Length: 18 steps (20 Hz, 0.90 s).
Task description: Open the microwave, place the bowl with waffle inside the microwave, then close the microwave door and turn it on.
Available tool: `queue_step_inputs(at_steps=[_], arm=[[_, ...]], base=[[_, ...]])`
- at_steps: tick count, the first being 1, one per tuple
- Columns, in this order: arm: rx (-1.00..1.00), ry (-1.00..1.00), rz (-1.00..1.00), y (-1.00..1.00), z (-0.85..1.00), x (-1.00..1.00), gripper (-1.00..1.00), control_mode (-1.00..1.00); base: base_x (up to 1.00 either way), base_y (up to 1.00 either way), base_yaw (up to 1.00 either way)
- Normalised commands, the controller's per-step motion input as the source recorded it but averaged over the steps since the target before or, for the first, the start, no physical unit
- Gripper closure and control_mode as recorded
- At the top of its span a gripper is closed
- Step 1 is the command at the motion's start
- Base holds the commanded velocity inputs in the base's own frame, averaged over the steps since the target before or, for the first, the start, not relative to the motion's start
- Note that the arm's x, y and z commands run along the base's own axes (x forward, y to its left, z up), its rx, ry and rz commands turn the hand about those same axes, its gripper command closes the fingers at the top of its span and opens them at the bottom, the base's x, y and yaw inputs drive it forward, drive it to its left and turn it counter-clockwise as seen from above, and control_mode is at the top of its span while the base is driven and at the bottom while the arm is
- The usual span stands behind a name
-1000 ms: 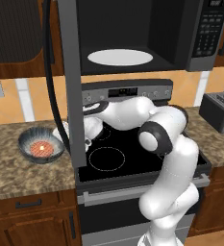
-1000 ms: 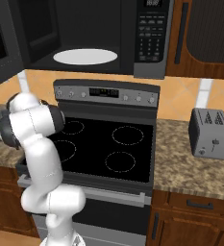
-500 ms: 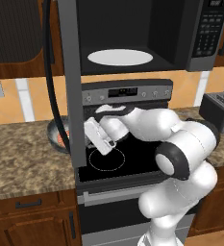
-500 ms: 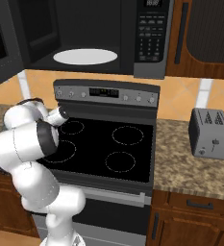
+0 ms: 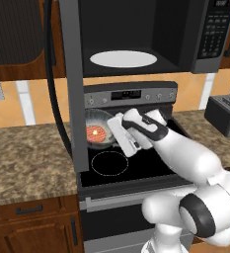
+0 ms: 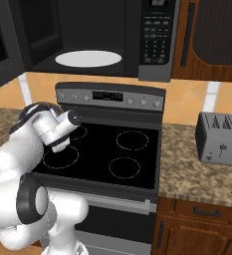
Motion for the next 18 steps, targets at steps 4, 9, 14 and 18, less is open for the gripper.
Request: queue_step_inputs(at_steps=[4,9,14,18], arm=[[-0.05,0.25,-0.17,-0.60,0.90,-0.49,1.00,-1.00],[-0.03,0.25,-0.20,-0.64,0.85,-0.57,1.00,-1.00],[-0.05,0.22,-0.19,-0.56,0.71,-0.72,1.00,-1.00],[-0.04,0.17,-0.16,-0.58,0.74,-0.88,1.00,-1.00]], base=[[0.00,0.00,0.00],[0.00,0.00,0.00],[0.00,0.00,0.00],[0.00,0.00,0.00]])
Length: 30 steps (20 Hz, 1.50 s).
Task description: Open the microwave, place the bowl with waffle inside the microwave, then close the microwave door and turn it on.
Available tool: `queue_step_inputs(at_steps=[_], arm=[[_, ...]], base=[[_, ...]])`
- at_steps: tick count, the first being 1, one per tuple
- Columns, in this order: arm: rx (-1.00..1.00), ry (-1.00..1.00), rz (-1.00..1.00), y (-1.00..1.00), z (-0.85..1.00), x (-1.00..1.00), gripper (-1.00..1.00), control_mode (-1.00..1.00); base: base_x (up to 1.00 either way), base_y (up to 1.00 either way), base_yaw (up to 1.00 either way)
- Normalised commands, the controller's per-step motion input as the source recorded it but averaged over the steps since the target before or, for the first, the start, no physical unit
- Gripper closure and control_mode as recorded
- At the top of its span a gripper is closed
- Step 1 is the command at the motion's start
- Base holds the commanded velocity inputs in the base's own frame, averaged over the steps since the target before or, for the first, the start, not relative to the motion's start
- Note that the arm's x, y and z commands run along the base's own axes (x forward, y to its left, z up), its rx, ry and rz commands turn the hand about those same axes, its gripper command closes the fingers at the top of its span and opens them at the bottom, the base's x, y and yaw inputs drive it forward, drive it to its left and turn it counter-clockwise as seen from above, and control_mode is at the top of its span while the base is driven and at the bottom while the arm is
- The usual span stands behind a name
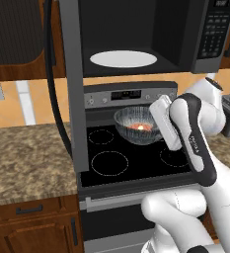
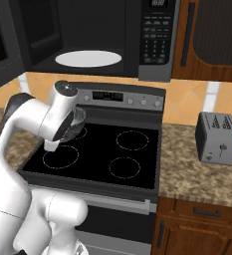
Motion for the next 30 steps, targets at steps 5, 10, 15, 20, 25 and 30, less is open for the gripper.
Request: queue_step_inputs(at_steps=[5,10,15,20,25,30], arm=[[-0.08,0.07,-0.15,-0.45,0.78,-0.84,1.00,-1.00],[-0.09,-0.02,-0.06,-0.18,0.88,-0.80,1.00,-1.00],[-0.03,-0.26,0.00,-0.03,0.56,-0.96,1.00,-1.00],[0.00,-0.34,0.00,-0.01,0.44,-0.19,1.00,-1.00],[0.00,-0.34,0.00,0.00,0.44,0.13,1.00,-1.00],[0.00,-0.14,0.00,0.00,0.13,0.66,1.00,-1.00]], base=[[0.00,0.00,0.00],[0.00,0.00,0.00],[0.00,0.00,0.00],[0.00,0.00,0.00],[0.00,0.00,0.00],[0.00,0.00,0.00]])
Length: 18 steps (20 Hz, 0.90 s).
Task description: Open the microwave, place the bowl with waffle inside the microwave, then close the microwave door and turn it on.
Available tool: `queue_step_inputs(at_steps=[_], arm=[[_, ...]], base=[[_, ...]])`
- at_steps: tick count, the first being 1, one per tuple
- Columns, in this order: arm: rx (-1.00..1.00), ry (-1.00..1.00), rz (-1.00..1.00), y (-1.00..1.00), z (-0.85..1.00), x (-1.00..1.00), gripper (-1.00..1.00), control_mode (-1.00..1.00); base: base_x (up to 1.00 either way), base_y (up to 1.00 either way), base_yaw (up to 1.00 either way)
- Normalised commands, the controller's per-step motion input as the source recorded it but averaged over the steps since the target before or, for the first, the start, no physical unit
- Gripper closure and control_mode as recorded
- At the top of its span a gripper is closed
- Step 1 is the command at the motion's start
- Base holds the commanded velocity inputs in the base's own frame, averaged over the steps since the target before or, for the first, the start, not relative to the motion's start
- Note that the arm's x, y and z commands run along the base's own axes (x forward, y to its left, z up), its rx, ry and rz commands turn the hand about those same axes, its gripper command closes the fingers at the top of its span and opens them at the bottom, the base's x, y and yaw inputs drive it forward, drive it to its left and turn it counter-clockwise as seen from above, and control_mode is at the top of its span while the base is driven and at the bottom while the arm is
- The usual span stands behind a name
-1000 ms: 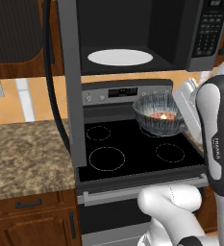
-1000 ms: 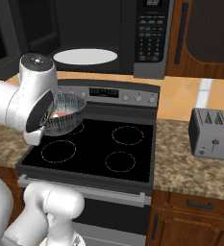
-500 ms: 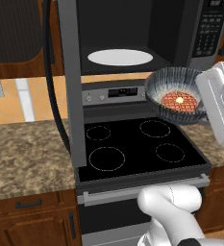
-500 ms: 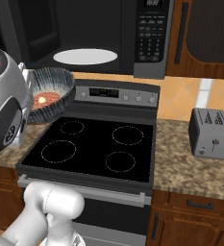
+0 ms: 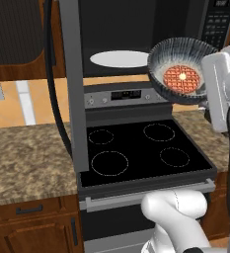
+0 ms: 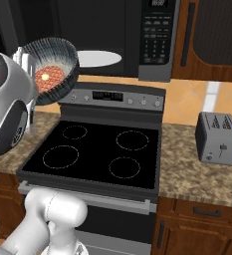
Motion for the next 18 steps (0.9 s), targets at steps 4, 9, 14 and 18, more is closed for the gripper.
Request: queue_step_inputs(at_steps=[4,9,14,18], arm=[[0.00,0.00,0.00,0.00,0.00,1.00,1.00,-1.00],[0.00,0.00,0.00,0.17,0.01,0.75,1.00,-1.00],[0.00,0.05,0.00,0.25,0.10,0.70,1.00,-1.00],[0.00,0.05,0.00,0.20,0.19,0.78,1.00,-1.00]], base=[[0.00,0.00,0.00],[0.00,0.00,0.00],[0.00,0.00,0.00],[0.00,0.00,0.00]])
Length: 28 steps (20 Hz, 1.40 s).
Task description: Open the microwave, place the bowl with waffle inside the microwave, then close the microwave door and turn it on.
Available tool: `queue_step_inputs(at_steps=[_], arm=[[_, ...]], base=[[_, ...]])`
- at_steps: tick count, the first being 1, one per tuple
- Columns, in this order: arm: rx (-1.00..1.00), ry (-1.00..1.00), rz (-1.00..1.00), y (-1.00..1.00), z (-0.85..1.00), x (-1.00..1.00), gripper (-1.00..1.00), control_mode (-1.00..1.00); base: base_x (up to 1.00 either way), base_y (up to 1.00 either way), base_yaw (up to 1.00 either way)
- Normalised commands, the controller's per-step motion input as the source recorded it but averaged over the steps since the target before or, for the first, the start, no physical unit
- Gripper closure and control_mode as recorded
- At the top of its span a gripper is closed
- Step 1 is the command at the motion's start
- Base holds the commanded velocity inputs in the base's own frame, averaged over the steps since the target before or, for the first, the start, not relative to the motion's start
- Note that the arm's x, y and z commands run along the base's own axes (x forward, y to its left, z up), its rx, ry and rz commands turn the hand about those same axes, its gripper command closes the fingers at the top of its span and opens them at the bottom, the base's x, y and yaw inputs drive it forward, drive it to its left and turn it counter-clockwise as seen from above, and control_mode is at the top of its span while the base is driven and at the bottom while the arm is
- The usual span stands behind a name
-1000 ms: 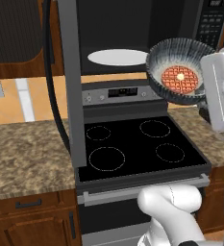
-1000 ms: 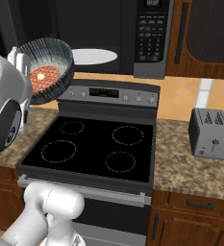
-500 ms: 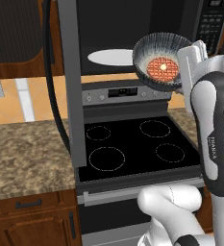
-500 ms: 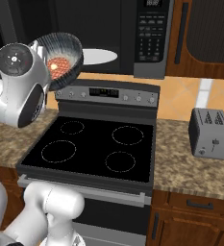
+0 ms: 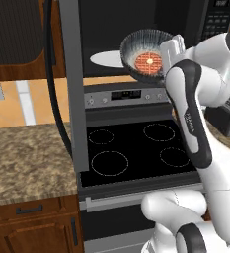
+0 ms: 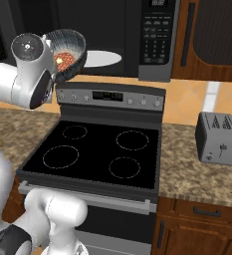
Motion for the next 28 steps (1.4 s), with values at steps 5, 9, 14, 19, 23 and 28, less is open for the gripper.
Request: queue_step_inputs(at_steps=[5,9,14,19,23,28], arm=[[0.00,0.03,0.00,0.06,0.27,0.78,1.00,-1.00],[0.00,0.12,-0.08,0.00,0.08,0.76,1.00,-1.00],[0.00,0.14,-0.04,0.00,0.00,0.92,1.00,-1.00],[0.00,0.04,0.00,0.00,0.02,0.98,1.00,-1.00],[0.00,0.02,0.00,0.00,0.06,0.88,1.00,-1.00],[0.00,0.12,-0.01,0.00,0.01,0.70,1.00,-1.00]], base=[[0.00,0.00,0.00],[0.00,0.00,0.00],[0.00,0.00,0.00],[0.00,0.00,0.00],[0.00,0.00,0.00],[0.00,0.00,0.00]])
